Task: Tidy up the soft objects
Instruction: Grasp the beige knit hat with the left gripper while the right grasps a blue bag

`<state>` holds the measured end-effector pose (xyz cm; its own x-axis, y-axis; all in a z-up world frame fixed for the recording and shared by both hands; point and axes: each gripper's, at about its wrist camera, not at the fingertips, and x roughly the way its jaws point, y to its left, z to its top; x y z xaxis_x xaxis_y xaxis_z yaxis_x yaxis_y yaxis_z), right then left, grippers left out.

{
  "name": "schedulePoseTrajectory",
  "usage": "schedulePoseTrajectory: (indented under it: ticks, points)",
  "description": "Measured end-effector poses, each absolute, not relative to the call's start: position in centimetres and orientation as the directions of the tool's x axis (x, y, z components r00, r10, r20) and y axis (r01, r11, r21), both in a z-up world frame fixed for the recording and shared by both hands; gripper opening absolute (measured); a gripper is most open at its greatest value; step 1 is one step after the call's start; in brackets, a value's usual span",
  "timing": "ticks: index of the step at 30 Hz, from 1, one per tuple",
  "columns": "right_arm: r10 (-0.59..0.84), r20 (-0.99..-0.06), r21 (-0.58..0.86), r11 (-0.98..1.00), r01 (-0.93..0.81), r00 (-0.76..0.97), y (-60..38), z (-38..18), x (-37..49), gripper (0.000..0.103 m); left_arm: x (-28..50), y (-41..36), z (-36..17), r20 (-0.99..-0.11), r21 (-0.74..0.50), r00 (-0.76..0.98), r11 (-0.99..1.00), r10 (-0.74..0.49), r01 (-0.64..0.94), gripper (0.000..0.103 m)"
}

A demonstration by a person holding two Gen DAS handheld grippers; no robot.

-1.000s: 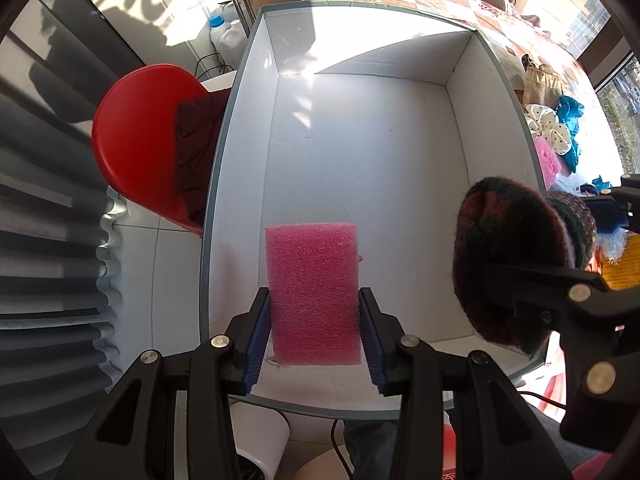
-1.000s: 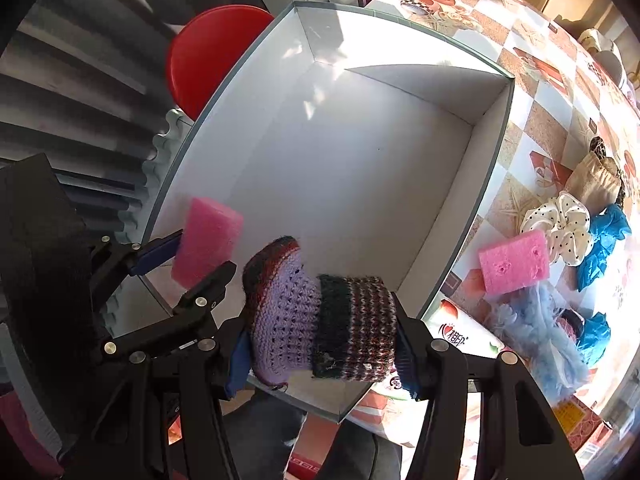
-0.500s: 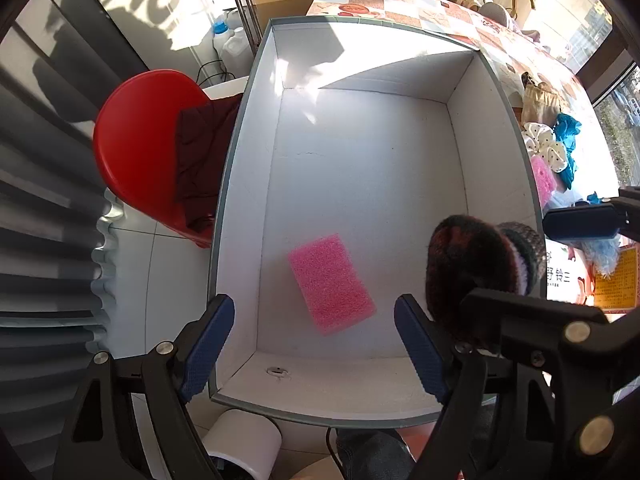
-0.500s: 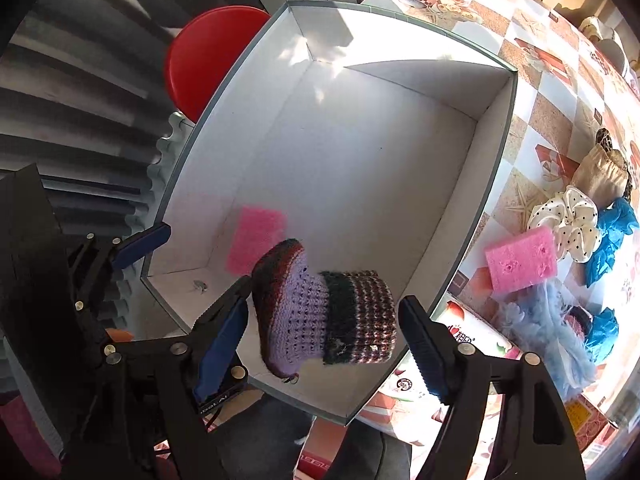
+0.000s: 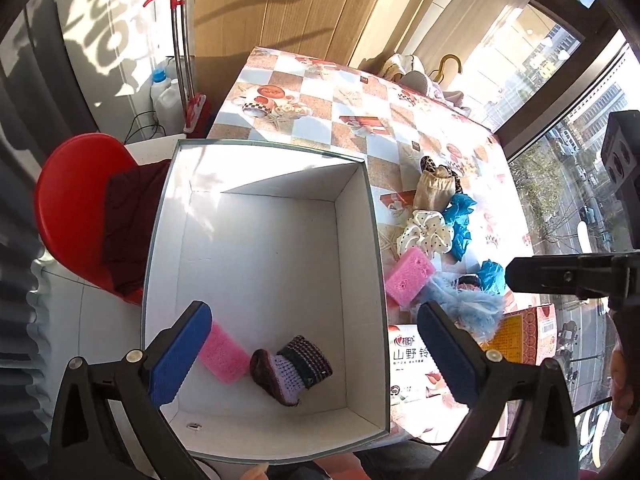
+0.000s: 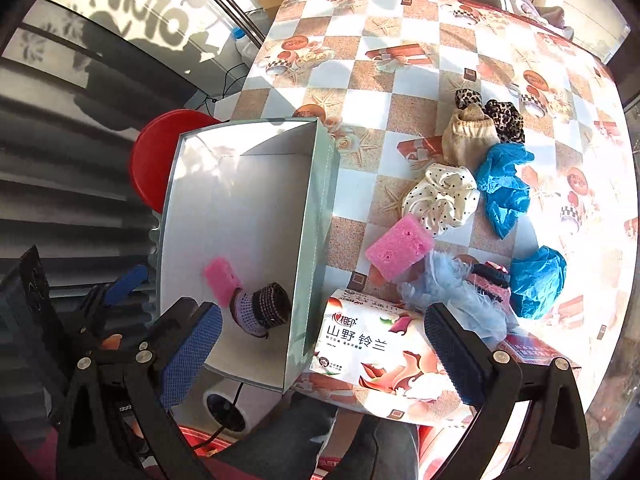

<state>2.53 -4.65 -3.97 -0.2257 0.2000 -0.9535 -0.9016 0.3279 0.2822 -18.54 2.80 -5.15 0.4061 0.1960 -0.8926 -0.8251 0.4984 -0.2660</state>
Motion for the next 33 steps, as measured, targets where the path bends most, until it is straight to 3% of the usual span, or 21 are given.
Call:
schedulePoseTrajectory:
  ticks: [9, 14, 21, 33]
  points:
    - [0.193, -0.978, 0.174, 0.566, -0.806, -0.076, -10.6, -1.0, 16.8, 0.102, -7.4, 3.7, -5.1, -0.922, -0.229, 0.368, 0.599, 0.119, -0.767, 0.103]
    - [0.082, -0.991, 0.136, 0.647, -0.750, -0.109, -12.2, -7.8, 22.3, 0.102, -1.9, 5.4, -6.6, -0.946, -0.207, 0.314, 0.610, 0.074, -0.765, 0.103]
    - [-0.031, -0.973, 0.169, 0.579, -0.798, -0.229, -10.2, -16.7, 23.7, 0.102, 5.3, 8.9, -11.4, -0.978, -0.160, 0.209, 0.596, 0.013, -0.787, 0.103]
    - [-0.089, -0.913, 0.293, 0.537, -0.791, -0.399, -7.6, -23.0, 24.0, 0.102, 13.4, 11.7, -17.1, -0.987, -0.156, 0.154, 0.560, -0.051, -0.814, 0.103]
